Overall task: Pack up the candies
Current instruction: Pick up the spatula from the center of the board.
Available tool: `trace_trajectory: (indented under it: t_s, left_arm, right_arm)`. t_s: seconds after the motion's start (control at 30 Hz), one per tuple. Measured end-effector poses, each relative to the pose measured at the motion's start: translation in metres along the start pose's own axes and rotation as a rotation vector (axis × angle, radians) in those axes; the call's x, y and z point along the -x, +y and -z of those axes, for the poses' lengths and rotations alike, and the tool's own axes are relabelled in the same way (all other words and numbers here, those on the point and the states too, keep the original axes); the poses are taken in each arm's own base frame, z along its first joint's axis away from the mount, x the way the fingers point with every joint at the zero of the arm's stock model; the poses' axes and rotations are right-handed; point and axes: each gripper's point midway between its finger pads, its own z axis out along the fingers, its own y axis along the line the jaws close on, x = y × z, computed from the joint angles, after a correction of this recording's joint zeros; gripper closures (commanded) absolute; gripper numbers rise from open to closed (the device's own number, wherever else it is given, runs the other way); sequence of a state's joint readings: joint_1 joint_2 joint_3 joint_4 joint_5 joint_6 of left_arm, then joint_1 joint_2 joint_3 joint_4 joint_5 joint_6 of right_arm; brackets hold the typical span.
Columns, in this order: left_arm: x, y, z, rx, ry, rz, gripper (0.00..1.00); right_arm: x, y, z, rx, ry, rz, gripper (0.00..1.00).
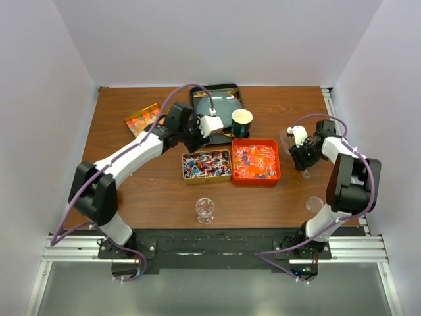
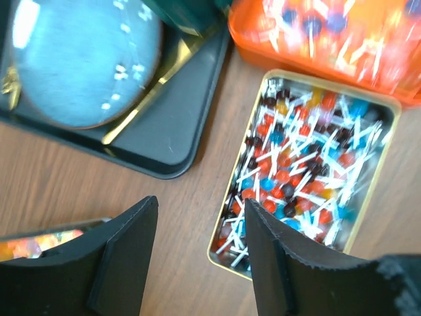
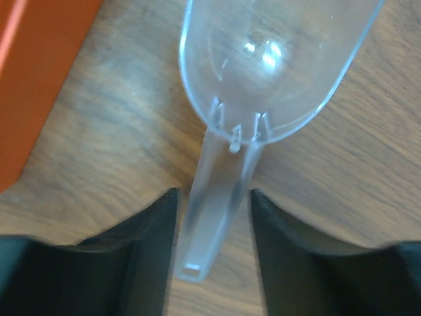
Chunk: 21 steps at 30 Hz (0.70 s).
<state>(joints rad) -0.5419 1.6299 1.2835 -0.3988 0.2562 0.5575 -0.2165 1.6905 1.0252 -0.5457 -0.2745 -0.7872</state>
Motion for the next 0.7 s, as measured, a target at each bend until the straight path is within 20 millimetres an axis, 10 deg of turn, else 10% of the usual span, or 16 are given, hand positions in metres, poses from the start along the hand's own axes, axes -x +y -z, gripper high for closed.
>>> trace_trajectory:
  t_s: [0.23, 0.47, 0.7]
  left_arm:
    - [0.031, 0.012, 0.031, 0.066, -0.092, 0.188, 0.3]
    - [0.043, 0.026, 0.042, 0.053, -0.159, 0.372, 0.3]
    - [0.106, 0.013, 0.059, -0.178, -0.373, 0.438, 0.36]
  right_arm:
    - [0.008, -0.008, 0.014, -0.055, -0.028, 0.015, 0.87]
    - [0.057, 0.005, 0.097, -0.09, -0.202, 0.149, 0.93]
    - [0.119, 0.077, 0.164, -0.084, -0.374, 0.492, 0.93]
